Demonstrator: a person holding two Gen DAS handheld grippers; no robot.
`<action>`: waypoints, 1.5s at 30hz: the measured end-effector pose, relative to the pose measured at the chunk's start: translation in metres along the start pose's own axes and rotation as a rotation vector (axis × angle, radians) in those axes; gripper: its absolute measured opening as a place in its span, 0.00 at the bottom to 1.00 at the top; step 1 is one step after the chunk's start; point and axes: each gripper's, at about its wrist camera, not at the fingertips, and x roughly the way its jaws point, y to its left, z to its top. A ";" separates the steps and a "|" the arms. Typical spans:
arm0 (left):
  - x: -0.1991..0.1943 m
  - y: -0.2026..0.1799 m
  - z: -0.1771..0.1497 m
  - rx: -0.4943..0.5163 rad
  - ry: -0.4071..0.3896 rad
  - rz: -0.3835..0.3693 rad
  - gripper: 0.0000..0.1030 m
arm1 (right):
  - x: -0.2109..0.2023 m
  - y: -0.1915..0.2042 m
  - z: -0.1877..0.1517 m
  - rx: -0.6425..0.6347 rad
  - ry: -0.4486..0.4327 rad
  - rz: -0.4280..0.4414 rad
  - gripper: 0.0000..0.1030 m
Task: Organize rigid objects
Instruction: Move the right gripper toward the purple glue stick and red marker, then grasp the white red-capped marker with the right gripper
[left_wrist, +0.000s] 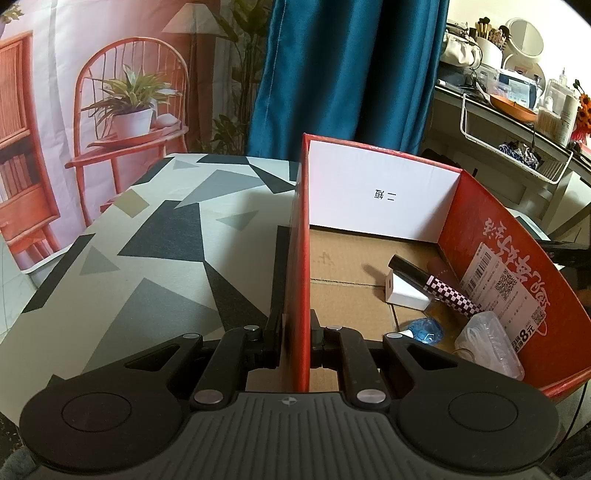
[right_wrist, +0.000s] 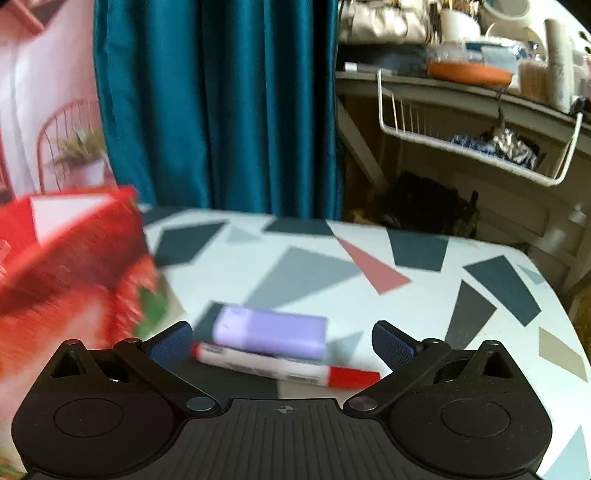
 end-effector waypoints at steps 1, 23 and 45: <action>0.000 0.000 0.001 -0.006 0.004 -0.001 0.14 | 0.006 -0.001 -0.002 -0.009 0.007 -0.006 1.00; 0.001 0.002 0.001 -0.024 0.017 0.001 0.15 | 0.037 0.015 -0.019 -0.070 0.165 0.074 0.87; 0.002 0.004 0.001 -0.049 0.001 -0.018 0.15 | -0.028 0.055 -0.052 0.070 0.141 0.062 0.15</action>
